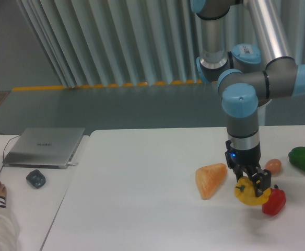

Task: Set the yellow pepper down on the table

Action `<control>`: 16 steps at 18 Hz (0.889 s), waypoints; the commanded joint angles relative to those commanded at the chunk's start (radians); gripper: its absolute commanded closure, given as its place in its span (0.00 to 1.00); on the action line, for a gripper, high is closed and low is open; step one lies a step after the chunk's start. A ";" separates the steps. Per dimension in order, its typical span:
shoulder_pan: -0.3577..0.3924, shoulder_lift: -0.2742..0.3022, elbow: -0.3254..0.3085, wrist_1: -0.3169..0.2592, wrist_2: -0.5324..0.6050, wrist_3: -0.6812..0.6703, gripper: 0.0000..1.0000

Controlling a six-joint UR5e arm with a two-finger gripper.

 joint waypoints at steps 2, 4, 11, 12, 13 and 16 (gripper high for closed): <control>-0.011 0.005 -0.029 -0.002 -0.002 0.001 0.54; -0.015 0.006 -0.049 0.000 0.003 0.001 0.50; -0.020 0.012 -0.058 0.002 0.014 0.008 0.00; -0.019 0.012 -0.058 0.000 0.014 0.008 0.00; -0.019 0.011 -0.058 0.000 0.014 0.009 0.00; -0.014 0.009 -0.048 0.002 0.011 0.014 0.00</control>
